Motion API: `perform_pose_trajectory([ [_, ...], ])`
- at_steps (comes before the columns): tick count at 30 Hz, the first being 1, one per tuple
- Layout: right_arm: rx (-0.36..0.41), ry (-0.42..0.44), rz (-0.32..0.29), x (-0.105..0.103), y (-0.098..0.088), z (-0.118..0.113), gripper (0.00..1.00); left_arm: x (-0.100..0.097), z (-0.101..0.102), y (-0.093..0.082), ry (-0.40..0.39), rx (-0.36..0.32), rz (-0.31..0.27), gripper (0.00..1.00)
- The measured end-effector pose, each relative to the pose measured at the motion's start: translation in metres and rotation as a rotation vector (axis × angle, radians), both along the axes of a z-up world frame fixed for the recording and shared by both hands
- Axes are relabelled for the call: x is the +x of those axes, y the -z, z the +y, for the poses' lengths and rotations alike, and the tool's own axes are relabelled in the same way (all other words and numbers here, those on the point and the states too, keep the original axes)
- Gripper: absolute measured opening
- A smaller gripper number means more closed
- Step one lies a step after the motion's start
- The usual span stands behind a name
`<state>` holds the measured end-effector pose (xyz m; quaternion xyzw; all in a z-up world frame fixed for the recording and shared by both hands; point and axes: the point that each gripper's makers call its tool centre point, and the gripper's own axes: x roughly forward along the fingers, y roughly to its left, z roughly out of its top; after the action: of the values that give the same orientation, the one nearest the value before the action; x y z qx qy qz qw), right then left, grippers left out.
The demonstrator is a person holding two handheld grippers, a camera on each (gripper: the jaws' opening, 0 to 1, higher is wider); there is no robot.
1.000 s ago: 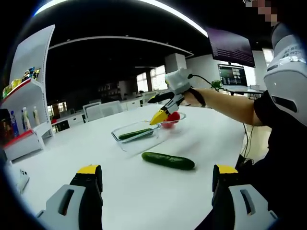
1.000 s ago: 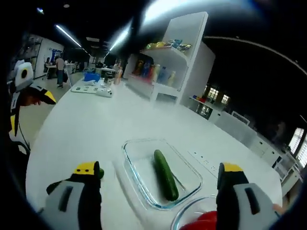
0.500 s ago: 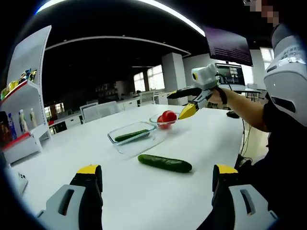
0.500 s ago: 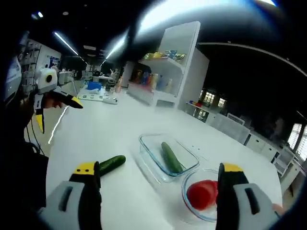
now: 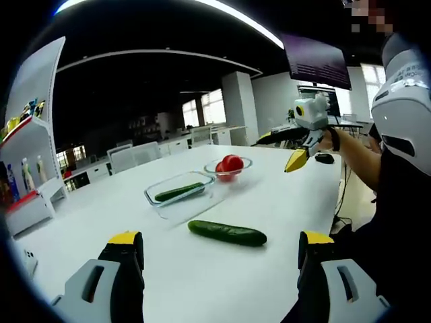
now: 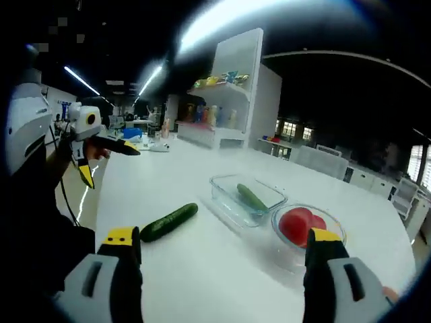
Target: Sort the scattered tomatoes and cucumbers on the table and place them into their respective storage containers
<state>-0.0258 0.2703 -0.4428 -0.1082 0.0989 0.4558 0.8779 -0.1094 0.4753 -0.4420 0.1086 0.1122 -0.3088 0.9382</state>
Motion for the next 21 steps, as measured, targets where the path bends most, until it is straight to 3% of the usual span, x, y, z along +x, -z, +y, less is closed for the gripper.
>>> perform_pose_trajectory([
  [9, 0.071, 0.029, 0.025, -0.015, 0.002, -0.011, 0.97, -0.003, -0.007, 0.003, 0.017, 0.005, 0.009, 0.95],
  [21, 0.034, 0.041, 0.006, -0.019, 0.005, -0.009, 0.97, -0.004, -0.017, 0.004, 0.03, -0.022, 0.014, 0.95],
])
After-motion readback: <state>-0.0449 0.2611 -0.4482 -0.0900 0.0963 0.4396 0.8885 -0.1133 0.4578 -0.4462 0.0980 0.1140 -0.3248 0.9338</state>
